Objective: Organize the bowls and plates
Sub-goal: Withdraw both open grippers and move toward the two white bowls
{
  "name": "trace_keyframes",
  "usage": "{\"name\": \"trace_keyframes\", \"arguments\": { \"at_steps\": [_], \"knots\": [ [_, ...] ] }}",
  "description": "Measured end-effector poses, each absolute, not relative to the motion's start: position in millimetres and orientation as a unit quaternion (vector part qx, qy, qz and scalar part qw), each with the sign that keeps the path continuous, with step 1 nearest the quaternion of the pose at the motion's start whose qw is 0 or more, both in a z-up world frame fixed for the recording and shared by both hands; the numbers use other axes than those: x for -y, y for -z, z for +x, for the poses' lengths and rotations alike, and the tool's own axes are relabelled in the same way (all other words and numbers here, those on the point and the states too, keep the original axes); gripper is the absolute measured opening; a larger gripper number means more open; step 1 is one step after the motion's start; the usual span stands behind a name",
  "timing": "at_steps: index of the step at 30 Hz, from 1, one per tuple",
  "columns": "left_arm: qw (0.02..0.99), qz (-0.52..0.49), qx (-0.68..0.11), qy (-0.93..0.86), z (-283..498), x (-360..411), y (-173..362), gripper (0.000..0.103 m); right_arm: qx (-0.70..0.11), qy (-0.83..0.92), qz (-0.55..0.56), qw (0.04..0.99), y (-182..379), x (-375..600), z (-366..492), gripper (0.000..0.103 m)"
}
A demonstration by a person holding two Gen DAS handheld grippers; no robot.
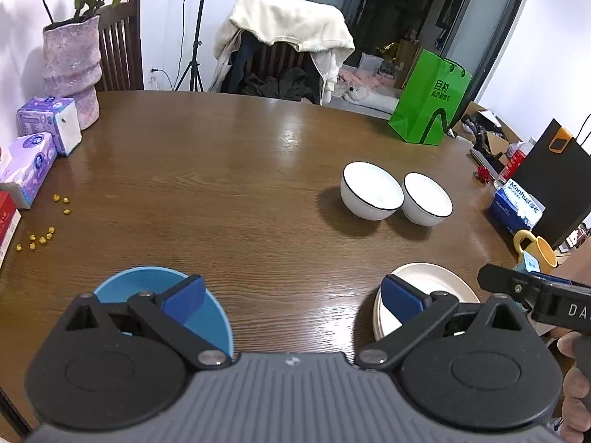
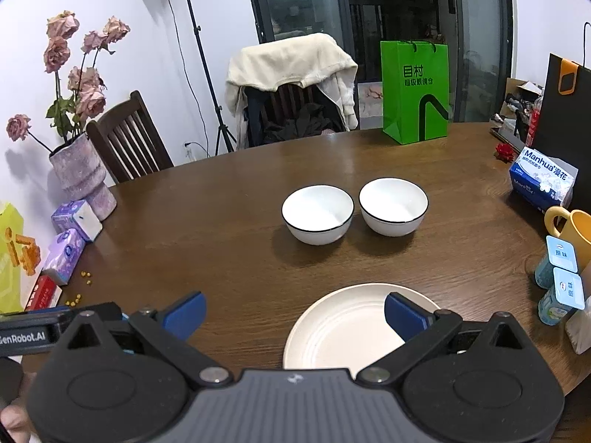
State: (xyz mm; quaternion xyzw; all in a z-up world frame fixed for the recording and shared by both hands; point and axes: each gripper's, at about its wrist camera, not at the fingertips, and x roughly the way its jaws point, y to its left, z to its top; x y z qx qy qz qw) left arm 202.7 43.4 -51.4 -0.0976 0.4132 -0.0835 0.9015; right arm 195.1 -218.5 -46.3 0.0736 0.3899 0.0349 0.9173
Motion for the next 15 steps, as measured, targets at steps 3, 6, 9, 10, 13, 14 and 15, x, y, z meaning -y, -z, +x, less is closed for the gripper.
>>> {"name": "trace_keyframes", "arguments": {
  "at_steps": [3, 6, 9, 10, 13, 14, 15],
  "knots": [
    [0.899, -0.097, -0.418, 0.081, 207, -35, 53, 0.103, -0.397, -0.037, 0.076, 0.914, 49, 227, 199, 0.103],
    [0.897, -0.096, -0.424, 0.08, 211, -27, 55, 0.103, -0.403, -0.04, 0.079, 0.911, 53, 235, 202, 0.103],
    [0.895, -0.093, -0.428, 0.08, 215, -19, 56, 0.103, -0.411, -0.043, 0.081, 0.907, 58, 241, 206, 0.103],
    [0.895, -0.091, -0.429, 0.08, 215, -17, 57, 0.103, -0.414, -0.044, 0.083, 0.905, 60, 243, 207, 0.103],
    [0.895, -0.089, -0.431, 0.079, 217, -10, 58, 0.103, -0.424, -0.047, 0.087, 0.9, 65, 250, 212, 0.103],
    [0.894, -0.089, -0.431, 0.078, 218, -9, 59, 0.103, -0.427, -0.047, 0.087, 0.899, 67, 252, 213, 0.103],
    [0.894, -0.09, -0.432, 0.077, 219, -7, 59, 0.103, -0.429, -0.048, 0.087, 0.898, 68, 254, 213, 0.103]
  ]
}}
